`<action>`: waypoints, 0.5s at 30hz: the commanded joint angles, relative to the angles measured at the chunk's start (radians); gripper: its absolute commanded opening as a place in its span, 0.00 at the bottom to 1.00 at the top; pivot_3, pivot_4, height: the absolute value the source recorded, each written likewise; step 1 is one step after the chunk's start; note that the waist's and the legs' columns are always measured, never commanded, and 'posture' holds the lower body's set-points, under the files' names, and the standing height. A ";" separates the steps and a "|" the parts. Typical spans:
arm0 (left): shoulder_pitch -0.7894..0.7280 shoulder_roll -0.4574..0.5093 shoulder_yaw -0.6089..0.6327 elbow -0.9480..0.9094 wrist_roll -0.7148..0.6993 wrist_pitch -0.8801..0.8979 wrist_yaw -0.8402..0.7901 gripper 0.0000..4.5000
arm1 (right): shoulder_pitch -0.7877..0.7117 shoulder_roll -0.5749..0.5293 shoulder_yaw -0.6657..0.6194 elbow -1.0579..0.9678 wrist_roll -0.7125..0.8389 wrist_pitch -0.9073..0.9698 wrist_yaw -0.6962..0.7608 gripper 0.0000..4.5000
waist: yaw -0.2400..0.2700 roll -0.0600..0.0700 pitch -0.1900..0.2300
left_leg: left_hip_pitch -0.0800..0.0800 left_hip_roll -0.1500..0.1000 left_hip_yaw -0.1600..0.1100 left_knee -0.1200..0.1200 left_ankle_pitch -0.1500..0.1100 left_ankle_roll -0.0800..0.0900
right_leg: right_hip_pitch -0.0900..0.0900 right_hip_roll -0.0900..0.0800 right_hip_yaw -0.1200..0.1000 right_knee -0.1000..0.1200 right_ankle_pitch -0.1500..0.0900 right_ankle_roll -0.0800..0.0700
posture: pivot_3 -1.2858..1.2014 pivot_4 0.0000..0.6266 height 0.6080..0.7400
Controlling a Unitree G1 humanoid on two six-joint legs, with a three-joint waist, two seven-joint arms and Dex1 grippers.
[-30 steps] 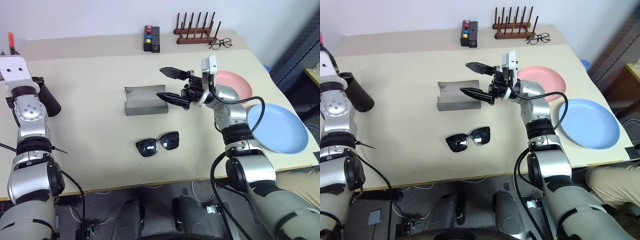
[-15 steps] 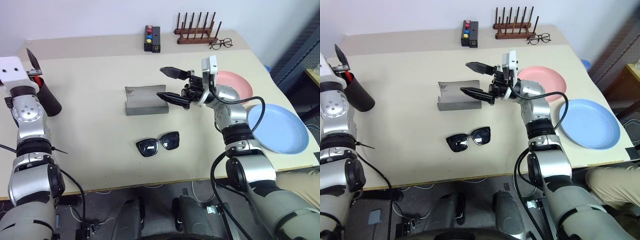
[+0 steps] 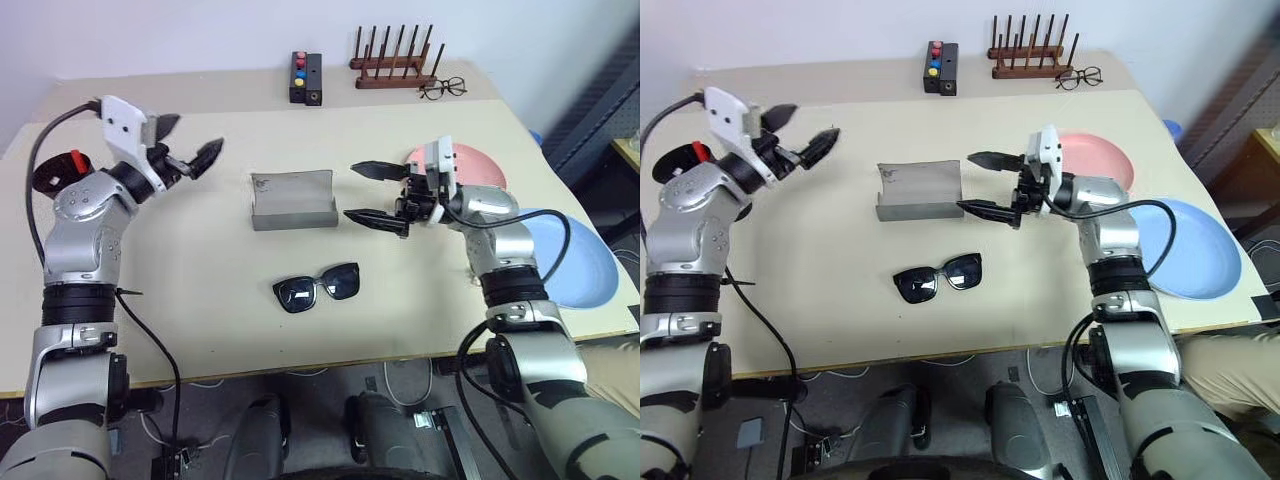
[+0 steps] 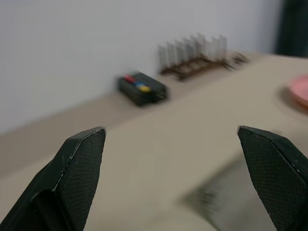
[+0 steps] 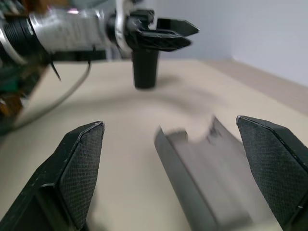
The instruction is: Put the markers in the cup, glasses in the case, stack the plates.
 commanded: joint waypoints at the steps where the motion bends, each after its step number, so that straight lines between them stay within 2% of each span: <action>1: -0.105 0.028 -0.110 0.087 0.065 0.045 -0.189 0.99 | 0.039 -0.058 -0.014 -0.092 -0.002 0.032 -0.029 1.00 | 0.006 0.000 0.000 | 0.000 0.000 0.000 0.000 0.000 0.000 | 0.000 0.001 0.000 0.000 0.000 0.000 | 0.52 0.24 1.00; 7: -0.274 0.015 -0.276 0.391 0.217 -0.076 -0.498 0.99 | 0.122 -0.108 -0.039 -0.197 0.015 0.066 -0.101 1.00 | 0.012 0.001 0.000 | 0.000 0.001 0.001 0.001 0.000 0.000 | 0.000 0.006 0.004 -0.001 0.000 0.000 | 0.52 0.24 1.00; 11: -0.364 -0.030 -0.334 0.580 0.316 -0.196 -0.583 0.99 | 0.172 -0.109 -0.049 -0.267 0.027 0.079 -0.151 1.00 | 0.016 0.000 0.000 | 0.000 0.002 0.001 0.001 0.000 0.000 | -0.001 0.007 0.004 -0.002 0.000 0.000 | 0.52 0.24 1.00; 15: -0.408 -0.089 -0.371 0.719 0.410 -0.325 -0.581 0.99 | 0.219 -0.114 -0.054 -0.334 0.040 0.094 -0.193 1.00 | 0.020 0.000 0.000 | -0.001 0.002 0.001 0.002 0.000 0.000 | -0.001 0.007 0.004 -0.002 0.000 0.000 | 0.52 0.24 1.00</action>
